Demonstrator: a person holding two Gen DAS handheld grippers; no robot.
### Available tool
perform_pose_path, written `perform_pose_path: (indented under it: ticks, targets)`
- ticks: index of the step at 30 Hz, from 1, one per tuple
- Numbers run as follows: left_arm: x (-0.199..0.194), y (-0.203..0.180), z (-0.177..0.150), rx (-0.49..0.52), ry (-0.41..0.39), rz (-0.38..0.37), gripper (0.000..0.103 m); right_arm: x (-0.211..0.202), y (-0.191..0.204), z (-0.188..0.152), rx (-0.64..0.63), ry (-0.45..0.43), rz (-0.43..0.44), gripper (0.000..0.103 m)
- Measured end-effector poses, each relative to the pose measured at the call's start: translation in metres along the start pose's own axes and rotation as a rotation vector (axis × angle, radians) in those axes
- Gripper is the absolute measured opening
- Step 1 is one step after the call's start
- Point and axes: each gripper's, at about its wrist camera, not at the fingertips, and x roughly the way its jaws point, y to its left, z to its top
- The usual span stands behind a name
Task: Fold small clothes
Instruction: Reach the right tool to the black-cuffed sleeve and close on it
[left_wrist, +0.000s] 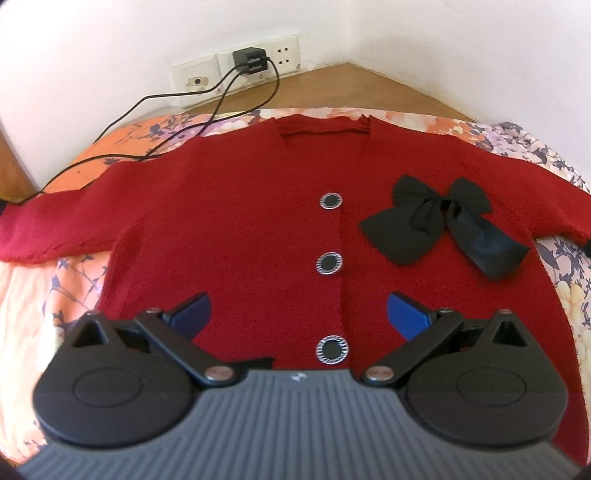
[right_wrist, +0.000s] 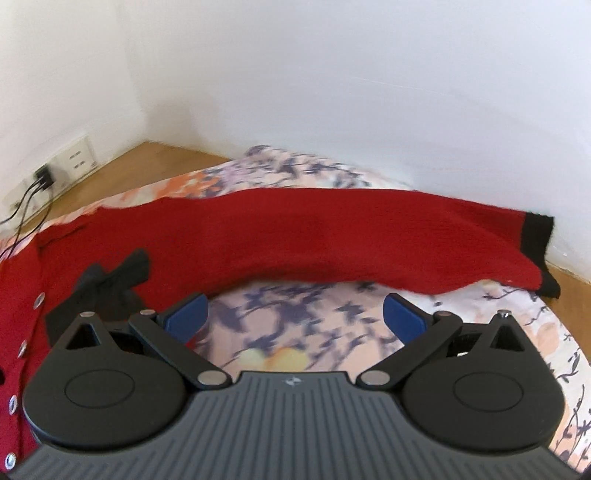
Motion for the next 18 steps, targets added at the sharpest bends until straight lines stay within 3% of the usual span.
perform_pose_path:
  ticks: [9, 18]
  targets:
    - [0.004, -0.017, -0.001, 0.035, 0.022, 0.005, 0.103, 0.036, -0.057, 0.016, 0.160, 0.037, -0.043, 0.103]
    - [0.005, -0.027, -0.002, 0.065, 0.030, 0.004, 0.103, 0.058, -0.075, 0.017, 0.221, 0.069, -0.050, 0.103]
